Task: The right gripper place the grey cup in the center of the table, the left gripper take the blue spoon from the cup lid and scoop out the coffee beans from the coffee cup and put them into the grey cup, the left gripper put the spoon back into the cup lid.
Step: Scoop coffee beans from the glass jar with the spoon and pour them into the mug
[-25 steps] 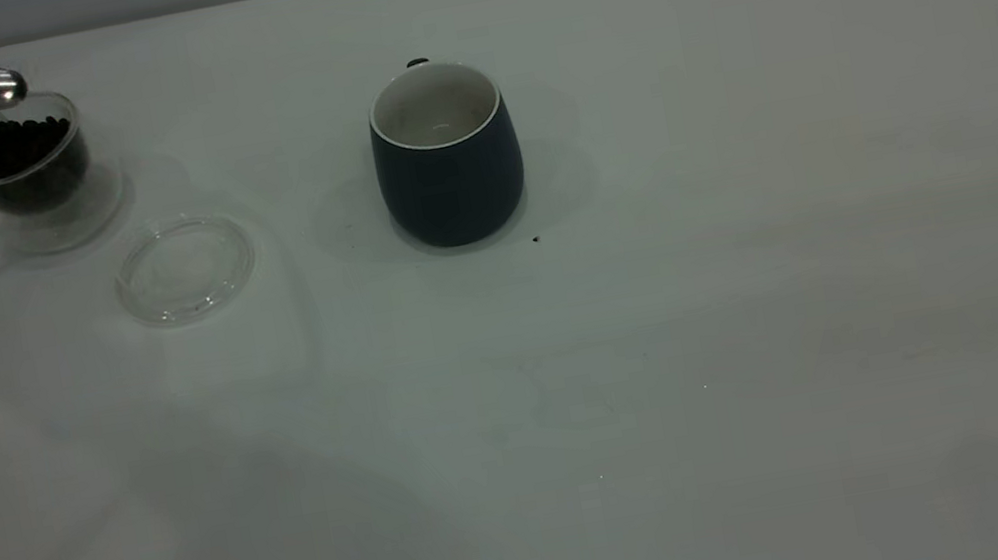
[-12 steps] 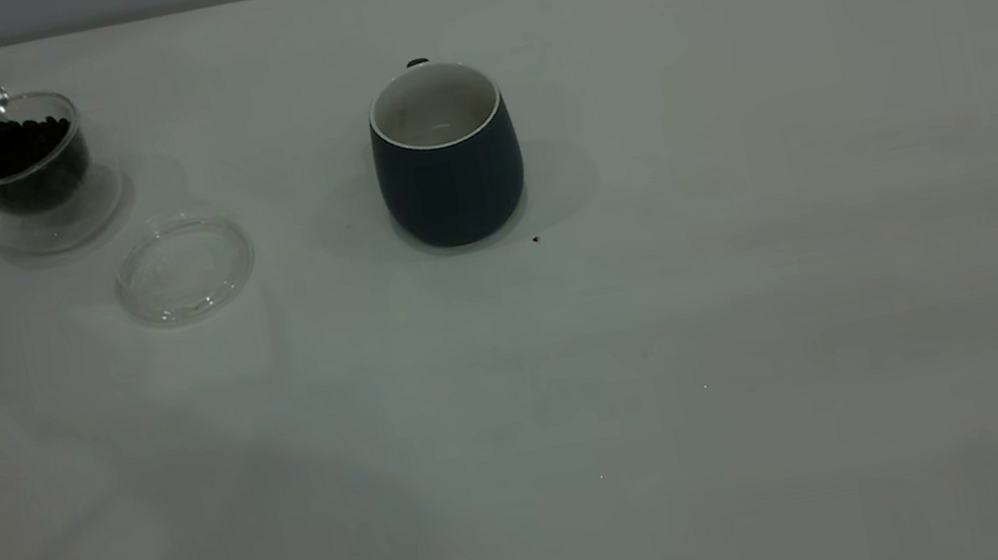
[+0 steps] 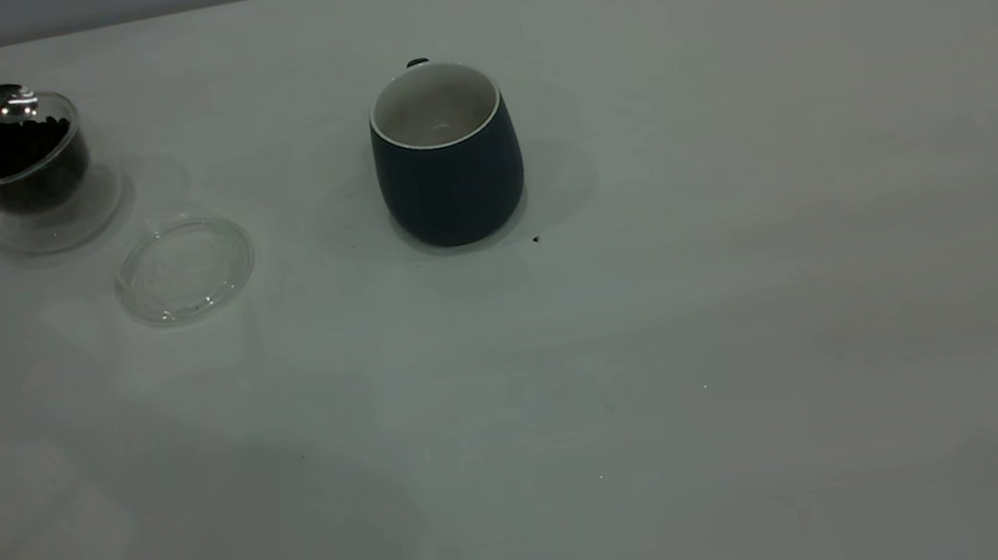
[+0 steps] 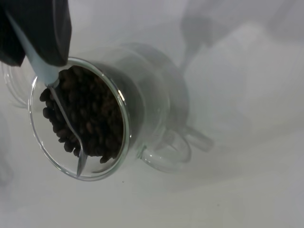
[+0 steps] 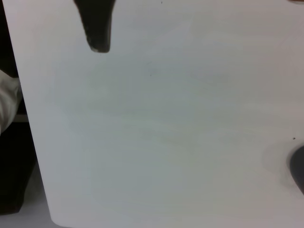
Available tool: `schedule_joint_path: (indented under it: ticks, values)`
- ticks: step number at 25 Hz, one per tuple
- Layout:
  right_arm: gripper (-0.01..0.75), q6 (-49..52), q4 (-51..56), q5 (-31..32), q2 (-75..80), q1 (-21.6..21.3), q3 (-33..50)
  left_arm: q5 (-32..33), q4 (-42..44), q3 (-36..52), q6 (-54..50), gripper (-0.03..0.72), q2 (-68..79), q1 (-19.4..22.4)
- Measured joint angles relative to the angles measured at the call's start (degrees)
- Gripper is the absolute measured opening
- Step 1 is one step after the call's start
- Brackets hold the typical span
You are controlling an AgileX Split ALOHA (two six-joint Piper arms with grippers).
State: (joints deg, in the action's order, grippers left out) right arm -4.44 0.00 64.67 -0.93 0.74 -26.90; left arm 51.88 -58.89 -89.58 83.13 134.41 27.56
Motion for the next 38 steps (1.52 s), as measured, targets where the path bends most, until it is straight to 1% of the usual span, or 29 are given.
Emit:
schedule_joint_path:
  ticks: [11, 14, 22, 25, 31, 38]
  values:
    - [0.462, 0.0, 0.0, 0.0, 0.0, 0.0, 0.0, 0.54, -0.45, 0.0, -4.97, 0.124, 4.01, -0.11]
    - [0.462, 0.0, 0.0, 0.0, 0.0, 0.0, 0.0, 0.91, -0.59, 0.0, -10.34, 0.124, 4.01, -0.11]
    - [0.462, 0.0, 0.0, 0.0, 0.0, 0.0, 0.0, 1.74, -0.59, 0.0, -29.26, 0.124, 4.01, -0.11]
    - [0.462, 0.0, 0.0, 0.0, 0.0, 0.0, 0.0, 1.93, -0.63, 0.0, -33.25, 0.124, 4.01, -0.11]
    - [0.462, 0.0, 0.0, 0.0, 0.0, 0.0, 0.0, 2.35, -0.66, 0.0, -37.58, 0.124, 4.01, -0.11]
    - [0.462, 0.0, 0.0, 0.0, 0.0, 0.0, 0.0, 3.42, -0.66, 0.0, -39.22, 0.124, 4.01, -0.11]
